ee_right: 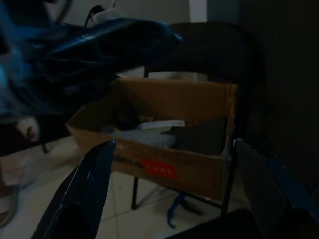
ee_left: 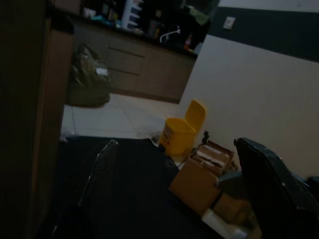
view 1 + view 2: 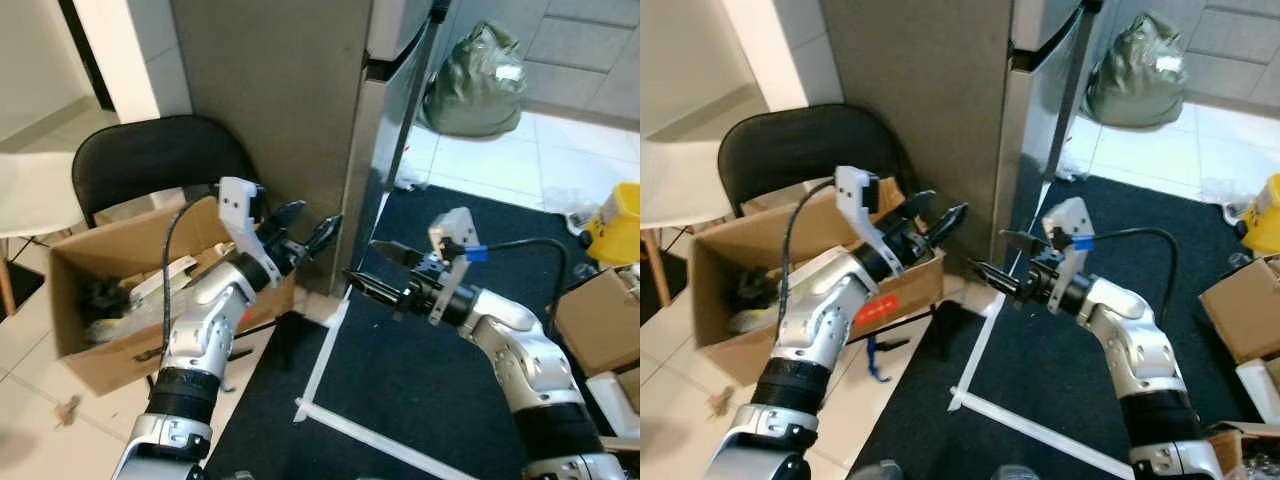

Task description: Picking trash to rubbish bin

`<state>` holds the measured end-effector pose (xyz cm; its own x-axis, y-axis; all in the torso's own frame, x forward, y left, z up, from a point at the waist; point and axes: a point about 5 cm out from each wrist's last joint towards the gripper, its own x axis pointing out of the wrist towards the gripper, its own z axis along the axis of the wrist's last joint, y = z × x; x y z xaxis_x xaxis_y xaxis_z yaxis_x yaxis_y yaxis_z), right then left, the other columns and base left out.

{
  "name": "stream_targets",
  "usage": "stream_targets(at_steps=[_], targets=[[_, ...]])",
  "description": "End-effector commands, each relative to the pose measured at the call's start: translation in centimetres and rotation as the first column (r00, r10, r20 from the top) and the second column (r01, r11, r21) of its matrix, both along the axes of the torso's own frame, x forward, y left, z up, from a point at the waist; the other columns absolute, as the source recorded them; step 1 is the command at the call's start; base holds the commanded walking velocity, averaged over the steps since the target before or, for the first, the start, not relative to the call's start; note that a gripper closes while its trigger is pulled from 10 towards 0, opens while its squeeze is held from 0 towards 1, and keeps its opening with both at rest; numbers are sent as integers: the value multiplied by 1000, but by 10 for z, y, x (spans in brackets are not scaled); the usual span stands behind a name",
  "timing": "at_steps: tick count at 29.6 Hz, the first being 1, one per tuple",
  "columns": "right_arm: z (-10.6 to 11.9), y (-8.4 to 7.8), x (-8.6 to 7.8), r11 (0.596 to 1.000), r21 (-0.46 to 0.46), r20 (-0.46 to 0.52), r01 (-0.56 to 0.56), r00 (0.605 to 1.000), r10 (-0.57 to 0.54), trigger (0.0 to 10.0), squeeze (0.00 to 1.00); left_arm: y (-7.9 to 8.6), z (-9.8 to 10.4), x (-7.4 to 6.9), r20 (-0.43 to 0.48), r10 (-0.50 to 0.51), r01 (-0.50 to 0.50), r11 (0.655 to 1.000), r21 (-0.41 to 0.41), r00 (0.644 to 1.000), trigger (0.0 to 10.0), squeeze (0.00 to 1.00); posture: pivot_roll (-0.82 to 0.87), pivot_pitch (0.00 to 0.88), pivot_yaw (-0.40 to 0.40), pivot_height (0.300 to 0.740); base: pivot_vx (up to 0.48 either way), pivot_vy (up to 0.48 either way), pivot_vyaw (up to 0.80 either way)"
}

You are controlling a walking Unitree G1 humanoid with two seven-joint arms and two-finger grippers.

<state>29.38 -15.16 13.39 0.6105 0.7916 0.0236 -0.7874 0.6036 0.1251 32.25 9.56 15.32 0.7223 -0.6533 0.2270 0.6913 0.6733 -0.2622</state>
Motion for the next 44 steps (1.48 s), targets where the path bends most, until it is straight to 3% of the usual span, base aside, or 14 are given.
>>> stream_targets(at_steps=[1,13,20,23,44], targets=[[0,-1,0,1000,11,-14,9,1000,-9,10000,0,3,-5,2,-36,17,-17,1000,-5,999,10000,0,-71,0,-41,740,0,0,0],[-1,0,2,1000,0,-31,17,999,-17,10000,0,3,-8,2,-45,4,-3,1000,16,999,10000,0,-71,0,-40,740,0,0,-720],[2,2,7,998,24,-26,53,998,-53,10000,0,4,-14,1,-16,17,-15,993,116,1000,10000,0,-71,0,-40,740,0,0,-776],[2,7,9,996,64,-39,64,997,-61,10000,0,3,-19,1,14,14,-17,980,198,1000,10000,0,-76,0,-39,740,0,0,-775],[-2,9,12,994,80,-52,80,996,-76,10000,0,10,-30,1,10,65,-65,974,219,998,10000,0,-78,0,-31,740,0,0,-777]])
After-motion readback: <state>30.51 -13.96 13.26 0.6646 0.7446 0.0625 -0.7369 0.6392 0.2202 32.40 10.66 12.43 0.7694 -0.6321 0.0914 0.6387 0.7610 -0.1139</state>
